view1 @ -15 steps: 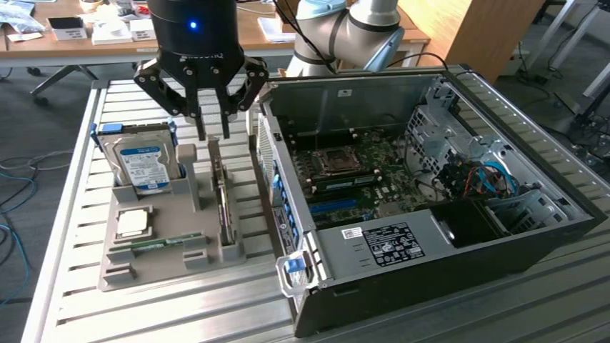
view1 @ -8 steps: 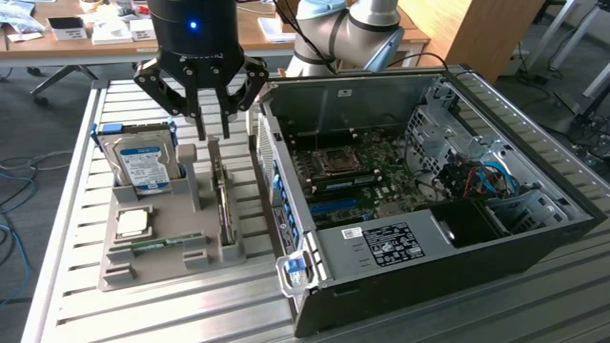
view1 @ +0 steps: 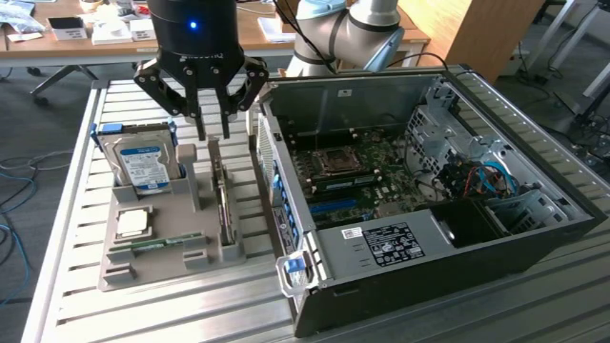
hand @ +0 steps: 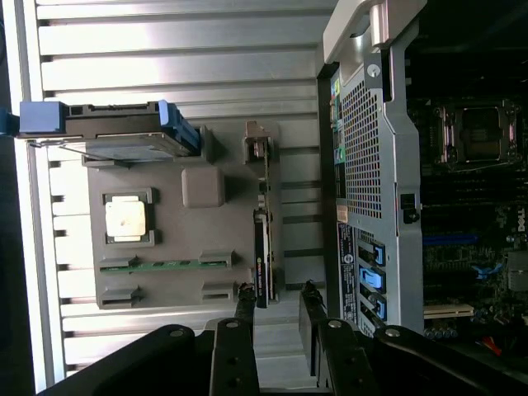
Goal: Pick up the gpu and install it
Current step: 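Pick up the gpu and move the gpu toward the slot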
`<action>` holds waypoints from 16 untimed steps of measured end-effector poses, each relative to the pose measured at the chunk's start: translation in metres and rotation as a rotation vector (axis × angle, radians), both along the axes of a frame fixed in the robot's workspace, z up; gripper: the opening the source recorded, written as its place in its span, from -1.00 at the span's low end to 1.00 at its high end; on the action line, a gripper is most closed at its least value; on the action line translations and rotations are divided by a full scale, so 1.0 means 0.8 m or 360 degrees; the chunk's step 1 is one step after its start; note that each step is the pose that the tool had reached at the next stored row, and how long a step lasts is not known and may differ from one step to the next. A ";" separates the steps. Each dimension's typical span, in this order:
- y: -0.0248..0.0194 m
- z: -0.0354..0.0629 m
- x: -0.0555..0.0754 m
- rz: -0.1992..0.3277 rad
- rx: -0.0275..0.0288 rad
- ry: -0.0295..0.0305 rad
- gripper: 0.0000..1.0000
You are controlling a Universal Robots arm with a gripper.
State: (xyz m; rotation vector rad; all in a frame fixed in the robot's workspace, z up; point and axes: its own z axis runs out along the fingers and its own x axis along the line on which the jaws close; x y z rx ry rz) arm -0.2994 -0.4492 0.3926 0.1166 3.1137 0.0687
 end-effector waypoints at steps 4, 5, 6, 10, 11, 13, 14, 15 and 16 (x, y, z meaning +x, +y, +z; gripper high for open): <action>0.0000 -0.004 0.000 0.0000 0.00000 -0.00001 -0.29; 0.0000 -0.005 0.000 0.0000 -0.00004 0.00002 -0.29; 0.0000 -0.007 0.000 0.0000 -0.00004 0.00000 -0.29; 0.0000 -0.015 0.000 0.0000 -0.00003 -0.00001 -0.29; 0.0000 -0.017 0.000 0.0000 -0.00003 -0.00001 -0.29; 0.0000 -0.018 0.000 0.0000 -0.00007 0.00002 -0.29; 0.0000 -0.018 0.000 0.0000 -0.00008 0.00003 -0.29; 0.0000 -0.018 0.000 0.0000 -0.00008 0.00002 -0.29; 0.0000 -0.018 0.000 0.0000 -0.00007 0.00002 -0.29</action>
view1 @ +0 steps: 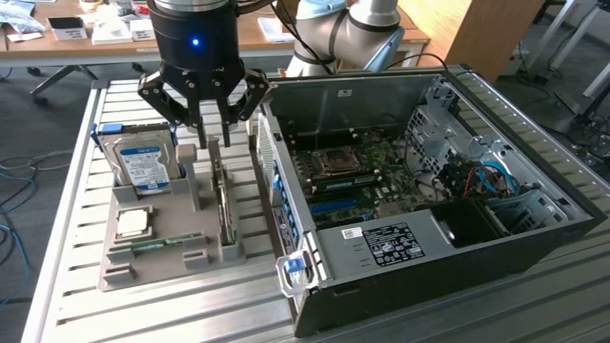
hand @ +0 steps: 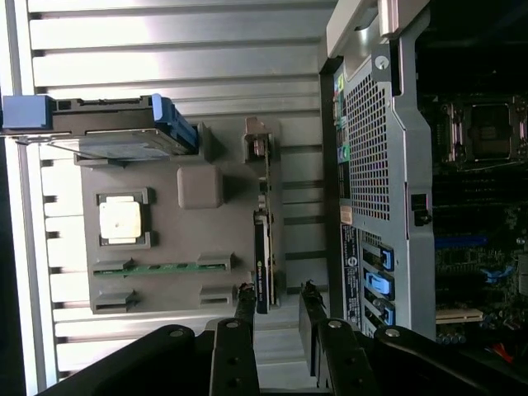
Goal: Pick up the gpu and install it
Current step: 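Pick up the gpu and move the gpu toward the slot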
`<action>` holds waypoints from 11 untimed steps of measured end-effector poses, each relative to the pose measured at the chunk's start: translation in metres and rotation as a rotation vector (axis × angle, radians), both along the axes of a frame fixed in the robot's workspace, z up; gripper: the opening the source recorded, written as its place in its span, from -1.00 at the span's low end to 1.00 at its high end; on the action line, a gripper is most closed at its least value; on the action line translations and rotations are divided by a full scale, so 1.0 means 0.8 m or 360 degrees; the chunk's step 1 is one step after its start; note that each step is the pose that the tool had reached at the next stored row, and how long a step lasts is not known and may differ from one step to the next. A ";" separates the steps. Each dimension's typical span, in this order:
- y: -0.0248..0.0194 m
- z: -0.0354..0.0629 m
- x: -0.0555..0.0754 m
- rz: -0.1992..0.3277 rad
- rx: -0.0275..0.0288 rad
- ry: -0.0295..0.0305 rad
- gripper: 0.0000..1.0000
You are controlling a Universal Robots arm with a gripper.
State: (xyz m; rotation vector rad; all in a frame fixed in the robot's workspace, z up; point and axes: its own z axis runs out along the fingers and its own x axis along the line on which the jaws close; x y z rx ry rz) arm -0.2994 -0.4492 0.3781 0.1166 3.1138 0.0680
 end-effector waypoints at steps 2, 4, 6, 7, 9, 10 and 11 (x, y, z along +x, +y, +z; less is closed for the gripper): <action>0.0000 0.000 0.000 0.0000 0.00000 -0.00001 -0.29; 0.0000 0.000 0.000 0.0000 0.00001 -0.00001 -0.29; 0.0000 0.000 0.000 0.0000 0.00001 -0.00001 -0.29; 0.0000 -0.001 0.000 0.0000 0.00004 -0.00005 -0.29; 0.0000 -0.003 0.000 0.0000 0.00005 -0.00005 -0.29; 0.0000 -0.004 0.000 0.0000 0.00002 -0.00002 -0.29; 0.0000 -0.006 0.000 0.0000 0.00002 -0.00001 -0.29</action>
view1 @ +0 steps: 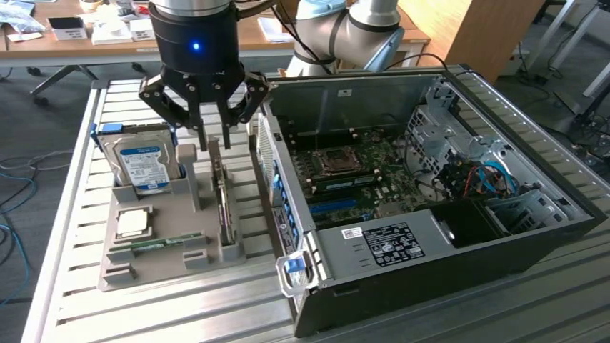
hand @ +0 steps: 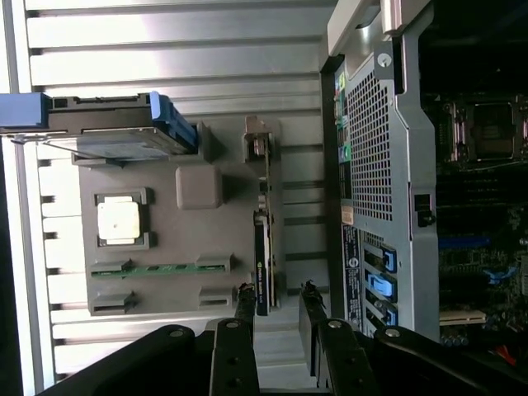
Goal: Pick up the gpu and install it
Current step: 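Pick up the gpu and move the gpu toward the slot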
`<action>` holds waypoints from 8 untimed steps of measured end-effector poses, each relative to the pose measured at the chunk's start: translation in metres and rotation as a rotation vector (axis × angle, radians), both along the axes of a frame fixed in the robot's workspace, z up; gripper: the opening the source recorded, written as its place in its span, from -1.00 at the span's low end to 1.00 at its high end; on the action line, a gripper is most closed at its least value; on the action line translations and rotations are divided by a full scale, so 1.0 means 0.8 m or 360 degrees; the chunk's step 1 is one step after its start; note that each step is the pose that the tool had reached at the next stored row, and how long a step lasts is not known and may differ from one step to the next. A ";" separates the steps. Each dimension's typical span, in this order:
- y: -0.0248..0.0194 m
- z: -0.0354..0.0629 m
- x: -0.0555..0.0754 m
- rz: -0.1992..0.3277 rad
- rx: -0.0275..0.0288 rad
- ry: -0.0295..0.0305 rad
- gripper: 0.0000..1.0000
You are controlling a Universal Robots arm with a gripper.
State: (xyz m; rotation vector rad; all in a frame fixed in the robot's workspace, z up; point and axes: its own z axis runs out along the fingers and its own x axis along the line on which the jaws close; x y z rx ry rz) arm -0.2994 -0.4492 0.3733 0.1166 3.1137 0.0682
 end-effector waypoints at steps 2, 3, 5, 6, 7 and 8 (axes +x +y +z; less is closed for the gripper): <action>0.0000 -0.004 0.000 0.0000 0.00000 0.00000 -0.29; 0.0000 -0.006 0.000 0.0000 -0.00002 0.00000 -0.29; 0.0000 -0.010 0.000 0.0000 0.00000 0.00000 -0.29; 0.0000 -0.012 0.000 0.0000 0.00001 0.00000 -0.29; 0.0000 -0.014 0.000 0.0000 -0.00001 0.00000 -0.29; 0.0000 -0.015 0.000 0.0000 0.00000 0.00000 -0.29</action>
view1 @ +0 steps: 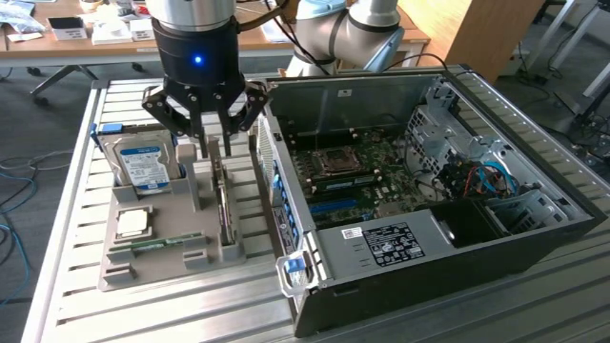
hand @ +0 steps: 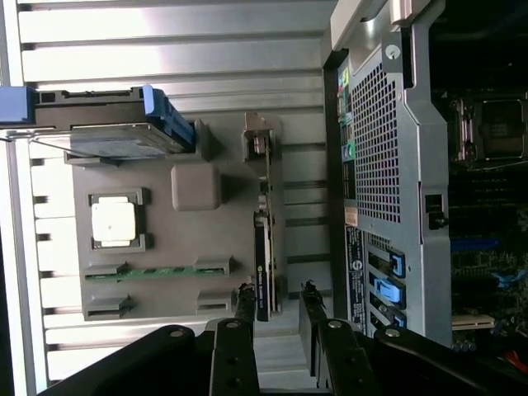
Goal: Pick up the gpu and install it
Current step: 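Pick up the gpu and move the gpu toward the slot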
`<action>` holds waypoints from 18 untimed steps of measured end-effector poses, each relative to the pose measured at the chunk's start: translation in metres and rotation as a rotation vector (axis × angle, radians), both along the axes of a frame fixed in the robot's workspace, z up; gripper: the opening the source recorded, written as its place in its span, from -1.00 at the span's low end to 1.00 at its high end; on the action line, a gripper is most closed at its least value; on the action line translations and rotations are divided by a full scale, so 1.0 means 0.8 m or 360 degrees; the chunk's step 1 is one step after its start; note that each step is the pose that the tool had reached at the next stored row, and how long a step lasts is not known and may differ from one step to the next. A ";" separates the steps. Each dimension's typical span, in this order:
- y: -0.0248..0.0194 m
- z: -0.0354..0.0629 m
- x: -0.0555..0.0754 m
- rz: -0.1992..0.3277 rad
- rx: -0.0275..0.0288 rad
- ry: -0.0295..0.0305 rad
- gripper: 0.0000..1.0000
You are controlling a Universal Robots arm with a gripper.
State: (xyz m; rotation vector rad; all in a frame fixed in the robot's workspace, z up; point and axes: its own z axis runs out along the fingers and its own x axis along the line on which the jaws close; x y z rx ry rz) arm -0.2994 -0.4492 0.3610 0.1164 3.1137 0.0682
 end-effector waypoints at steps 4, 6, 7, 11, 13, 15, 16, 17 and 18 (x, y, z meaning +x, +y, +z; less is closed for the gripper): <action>0.0000 -0.002 0.000 0.0000 -0.00002 0.00002 -0.29; 0.0000 -0.003 0.000 0.0000 -0.00002 0.00002 -0.29; 0.0000 -0.003 0.000 0.0000 -0.00001 0.00000 -0.29; 0.0000 -0.003 0.000 0.0000 -0.00001 0.00000 -0.29; 0.0000 -0.003 0.000 0.0000 -0.00001 0.00001 -0.29; 0.0000 -0.003 0.000 0.0000 -0.00001 0.00001 -0.29; 0.0000 -0.003 0.000 0.0000 -0.00001 0.00000 -0.29; 0.0000 -0.003 0.000 0.0000 -0.00001 0.00001 -0.29; 0.0000 -0.003 0.000 0.0000 -0.00001 0.00001 -0.29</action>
